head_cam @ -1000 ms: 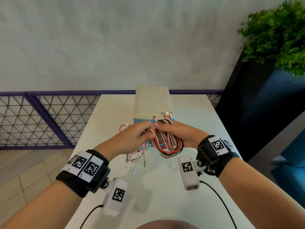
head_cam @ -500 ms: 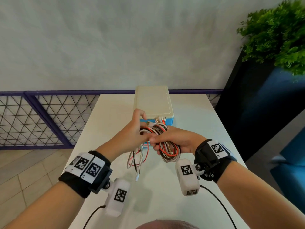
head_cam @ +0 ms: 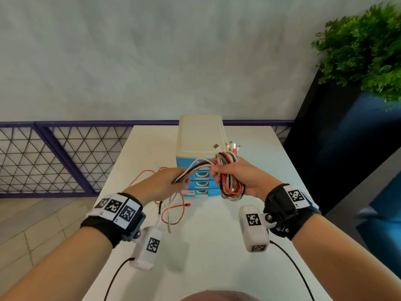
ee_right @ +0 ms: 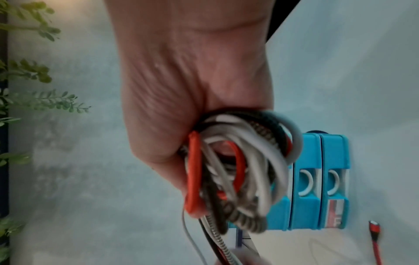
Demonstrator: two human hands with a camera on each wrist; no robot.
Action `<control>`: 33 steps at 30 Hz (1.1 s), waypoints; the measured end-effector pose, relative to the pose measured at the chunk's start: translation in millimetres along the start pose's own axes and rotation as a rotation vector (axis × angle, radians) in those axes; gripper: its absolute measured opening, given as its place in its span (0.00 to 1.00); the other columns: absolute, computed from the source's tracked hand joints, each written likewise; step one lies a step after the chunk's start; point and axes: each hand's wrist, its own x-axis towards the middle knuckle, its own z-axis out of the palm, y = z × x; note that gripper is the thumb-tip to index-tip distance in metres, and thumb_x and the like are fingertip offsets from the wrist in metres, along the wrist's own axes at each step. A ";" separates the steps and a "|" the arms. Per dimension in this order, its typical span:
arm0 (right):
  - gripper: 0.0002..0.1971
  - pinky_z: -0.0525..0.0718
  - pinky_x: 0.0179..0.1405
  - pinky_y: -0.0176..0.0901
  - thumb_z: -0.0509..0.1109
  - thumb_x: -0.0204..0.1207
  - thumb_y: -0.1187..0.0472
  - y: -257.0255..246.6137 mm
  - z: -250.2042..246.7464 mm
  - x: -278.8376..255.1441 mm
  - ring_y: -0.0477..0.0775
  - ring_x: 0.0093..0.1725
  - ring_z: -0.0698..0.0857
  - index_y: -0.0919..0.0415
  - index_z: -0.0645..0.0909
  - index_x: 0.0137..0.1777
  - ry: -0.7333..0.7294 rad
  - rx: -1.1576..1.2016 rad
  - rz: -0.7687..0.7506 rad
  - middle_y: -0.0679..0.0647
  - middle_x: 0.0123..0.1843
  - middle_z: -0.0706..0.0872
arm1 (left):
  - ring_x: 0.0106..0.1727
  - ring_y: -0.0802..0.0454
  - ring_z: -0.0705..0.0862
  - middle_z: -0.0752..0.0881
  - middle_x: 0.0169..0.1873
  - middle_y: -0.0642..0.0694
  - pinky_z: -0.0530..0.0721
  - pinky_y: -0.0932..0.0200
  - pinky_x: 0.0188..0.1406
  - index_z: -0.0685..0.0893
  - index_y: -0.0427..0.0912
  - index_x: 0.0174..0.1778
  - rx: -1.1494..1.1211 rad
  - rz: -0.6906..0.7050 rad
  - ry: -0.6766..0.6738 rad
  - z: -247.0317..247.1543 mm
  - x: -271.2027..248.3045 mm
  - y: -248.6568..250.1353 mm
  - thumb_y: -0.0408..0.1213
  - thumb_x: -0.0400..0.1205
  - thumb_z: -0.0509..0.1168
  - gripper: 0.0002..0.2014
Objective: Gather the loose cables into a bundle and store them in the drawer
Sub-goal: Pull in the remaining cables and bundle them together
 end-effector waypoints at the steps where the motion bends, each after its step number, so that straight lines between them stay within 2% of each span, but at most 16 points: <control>1: 0.07 0.86 0.36 0.39 0.68 0.79 0.71 -0.8 -1.4 -0.7 0.50 0.32 0.84 0.64 0.81 0.55 0.025 -0.020 -0.017 0.57 0.36 0.87 | 0.37 0.56 0.79 0.84 0.37 0.53 0.74 0.65 0.35 0.79 0.51 0.44 -0.047 -0.014 0.009 1.1 -1.2 -4.2 0.41 0.82 0.64 0.02; 4: 0.04 0.85 0.37 0.40 0.69 0.80 0.69 -1.5 -1.2 -0.4 0.51 0.32 0.84 0.61 0.82 0.51 0.093 -0.227 -0.065 0.58 0.37 0.87 | 0.37 0.57 0.82 0.87 0.35 0.49 0.78 0.62 0.41 0.81 0.47 0.41 -0.250 -0.006 -0.077 1.3 -3.3 -8.1 0.40 0.83 0.64 0.06; 7: 0.04 0.84 0.40 0.42 0.69 0.79 0.67 -2.4 0.4 2.1 0.51 0.33 0.84 0.62 0.84 0.44 0.163 -0.438 -0.094 0.61 0.38 0.87 | 0.33 0.63 0.81 0.85 0.34 0.48 0.76 0.70 0.36 0.81 0.39 0.47 -0.467 0.009 -0.143 2.1 -8.5 -2.2 0.42 0.84 0.62 0.09; 9: 0.03 0.84 0.40 0.41 0.70 0.79 0.66 -3.2 -1.1 2.9 0.50 0.32 0.84 0.62 0.84 0.45 0.172 -0.450 -0.086 0.59 0.38 0.88 | 0.37 0.60 0.80 0.84 0.39 0.44 0.76 0.67 0.37 0.80 0.35 0.56 -0.611 -0.005 -0.167 1.4 -10.6 -0.5 0.55 0.79 0.64 0.24; 11: 0.03 0.85 0.41 0.42 0.71 0.79 0.65 -3.4 -1.1 1.7 0.52 0.33 0.84 0.65 0.85 0.47 0.133 -0.443 -0.069 0.59 0.38 0.87 | 0.41 0.53 0.80 0.86 0.40 0.44 0.77 0.62 0.40 0.81 0.39 0.56 -0.664 -0.037 -0.216 0.6 -10.4 1.9 0.68 0.74 0.59 0.33; 13: 0.05 0.85 0.41 0.42 0.71 0.79 0.65 -2.9 3.3 -0.3 0.52 0.34 0.84 0.68 0.84 0.50 0.066 -0.441 -0.058 0.59 0.37 0.87 | 0.42 0.49 0.82 0.86 0.37 0.43 0.77 0.56 0.46 0.81 0.40 0.50 -0.782 -0.090 -0.242 0.2 -6.9 6.8 0.67 0.79 0.46 0.33; 15: 0.03 0.84 0.34 0.35 0.70 0.79 0.65 -3.2 9.5 -2.1 0.45 0.28 0.84 0.65 0.84 0.46 0.014 -0.480 -0.057 0.51 0.30 0.87 | 0.38 0.47 0.85 0.83 0.31 0.44 0.77 0.52 0.48 0.80 0.39 0.46 -0.954 -0.135 -0.237 -0.2 -3.7 13.3 0.61 0.83 0.42 0.31; 18: 0.06 0.83 0.32 0.32 0.71 0.79 0.63 -5.5 13.6 -2.4 0.41 0.26 0.83 0.61 0.84 0.40 0.001 -0.571 -0.071 0.46 0.25 0.86 | 0.26 0.52 0.74 0.70 0.23 0.50 0.73 0.58 0.36 0.77 0.42 0.41 -1.140 -0.188 -0.264 0.2 -3.9 19.7 0.58 0.84 0.48 0.24; 20: 0.04 0.84 0.34 0.34 0.71 0.79 0.63 -7.1 13.1 -1.7 0.42 0.27 0.83 0.63 0.84 0.45 0.005 -0.576 -0.087 0.47 0.27 0.86 | 0.24 0.55 0.70 0.68 0.23 0.51 0.75 0.64 0.30 0.77 0.43 0.40 -1.277 -0.231 -0.347 -0.9 -9.1 20.7 0.55 0.84 0.50 0.21; 21: 0.04 0.84 0.35 0.35 0.71 0.79 0.64 -7.3 12.6 -1.3 0.43 0.27 0.83 0.64 0.83 0.49 0.015 -0.563 -0.098 0.48 0.30 0.87 | 0.26 0.55 0.72 0.70 0.24 0.51 0.78 0.64 0.32 0.78 0.43 0.39 -1.324 -0.232 -0.408 -0.6 -11.7 19.2 0.54 0.84 0.52 0.20; 23: 0.07 0.85 0.35 0.37 0.71 0.79 0.66 -6.0 10.2 0.2 0.45 0.29 0.83 0.67 0.82 0.55 0.070 -0.516 -0.113 0.54 0.35 0.87 | 0.32 0.52 0.80 0.76 0.27 0.50 0.84 0.57 0.49 0.79 0.42 0.41 -1.343 -0.176 -0.520 2.8 -16.3 13.7 0.50 0.83 0.56 0.16; 24: 0.08 0.86 0.36 0.38 0.70 0.79 0.67 -5.1 8.3 1.5 0.47 0.30 0.83 0.67 0.82 0.56 0.101 -0.500 -0.120 0.56 0.37 0.86 | 0.35 0.51 0.82 0.77 0.28 0.50 0.82 0.53 0.58 0.79 0.42 0.42 -1.319 -0.137 -0.545 4.6 -18.2 11.4 0.48 0.83 0.57 0.13; 25: 0.07 0.86 0.38 0.39 0.70 0.78 0.67 -3.6 6.9 3.0 0.48 0.32 0.83 0.66 0.82 0.55 0.125 -0.494 -0.123 0.58 0.38 0.86 | 0.35 0.51 0.82 0.76 0.28 0.51 0.80 0.51 0.62 0.78 0.43 0.42 -1.308 -0.124 -0.551 6.0 -19.6 10.7 0.45 0.84 0.57 0.11; 28: 0.06 0.86 0.47 0.46 0.69 0.79 0.66 2.9 5.4 7.8 0.51 0.35 0.84 0.69 0.83 0.53 0.173 -0.496 -0.124 0.58 0.38 0.86 | 0.27 0.54 0.72 0.70 0.26 0.51 0.81 0.57 0.50 0.73 0.44 0.40 -1.264 -0.178 -0.440 8.3 -19.6 18.2 0.41 0.87 0.53 0.11; 30: 0.04 0.87 0.48 0.44 0.68 0.80 0.65 7.6 7.2 10.7 0.48 0.33 0.85 0.65 0.82 0.50 0.199 -0.525 -0.127 0.55 0.36 0.86 | 0.26 0.55 0.70 0.69 0.26 0.51 0.80 0.61 0.42 0.71 0.44 0.40 -1.187 -0.183 -0.347 11.6 -17.7 26.8 0.41 0.89 0.50 0.12; 33: 0.03 0.83 0.34 0.29 0.67 0.81 0.64 14.2 11.7 14.2 0.37 0.27 0.84 0.63 0.79 0.51 0.253 -0.581 -0.156 0.51 0.33 0.85 | 0.27 0.55 0.71 0.70 0.28 0.51 0.78 0.63 0.37 0.69 0.43 0.42 -1.030 -0.131 -0.224 18.8 -16.0 41.1 0.42 0.89 0.49 0.12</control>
